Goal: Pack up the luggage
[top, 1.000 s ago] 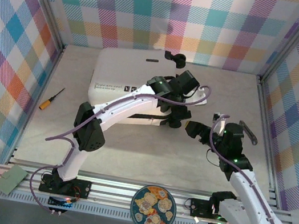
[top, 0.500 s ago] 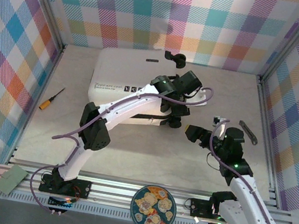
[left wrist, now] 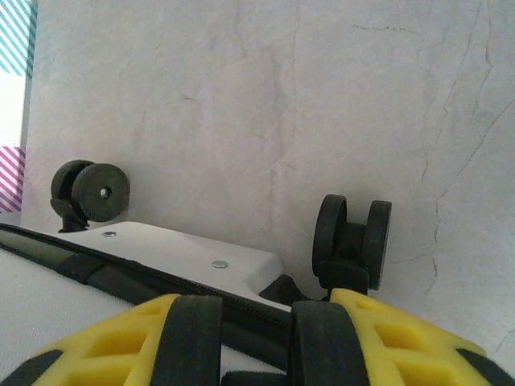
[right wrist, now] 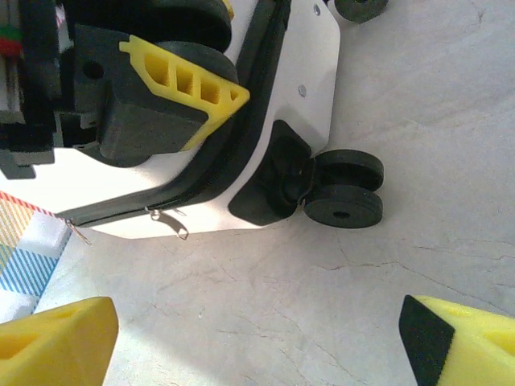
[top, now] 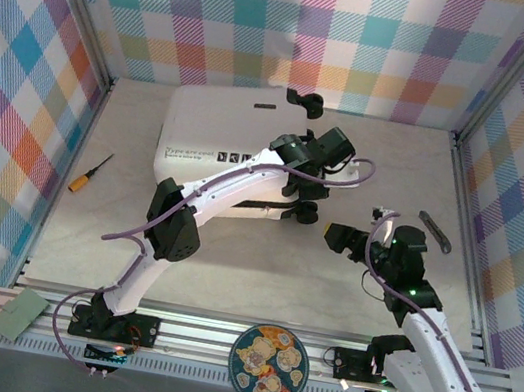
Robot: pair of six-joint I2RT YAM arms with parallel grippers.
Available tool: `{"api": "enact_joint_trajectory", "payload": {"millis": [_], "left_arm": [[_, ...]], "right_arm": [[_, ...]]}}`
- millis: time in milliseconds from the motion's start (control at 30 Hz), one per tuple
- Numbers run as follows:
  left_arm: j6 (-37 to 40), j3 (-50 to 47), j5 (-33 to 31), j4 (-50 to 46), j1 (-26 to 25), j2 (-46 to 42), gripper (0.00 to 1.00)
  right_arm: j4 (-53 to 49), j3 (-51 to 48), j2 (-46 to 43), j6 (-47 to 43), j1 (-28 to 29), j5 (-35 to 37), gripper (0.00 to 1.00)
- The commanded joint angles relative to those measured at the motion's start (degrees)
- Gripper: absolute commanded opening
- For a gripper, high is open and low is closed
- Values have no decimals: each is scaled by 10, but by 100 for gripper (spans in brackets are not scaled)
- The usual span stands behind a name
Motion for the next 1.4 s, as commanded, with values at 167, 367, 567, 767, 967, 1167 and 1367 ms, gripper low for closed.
{"api": "enact_joint_trajectory", "payload": {"millis": [167, 367, 567, 767, 967, 1167, 1367], "left_arm": [[-81, 2, -28, 77, 8, -43, 11], [-106, -64, -43, 154, 7, -93, 11], [-133, -98, -59, 197, 7, -110, 10], [-150, -105, -66, 206, 8, -111, 11], [-175, -104, -67, 208, 8, -121, 11], [-187, -103, -69, 209, 8, -121, 11], [-190, -104, -69, 207, 10, -122, 11]], "right_arm": [[58, -30, -3, -81, 106, 80, 82], [149, -55, 44, -114, 198, 150, 73], [253, -57, 140, -146, 286, 250, 63], [385, -28, 280, -167, 354, 339, 53], [467, 5, 368, -181, 377, 388, 49], [494, 49, 435, -192, 385, 391, 47], [500, 80, 478, -193, 391, 403, 46]]}}
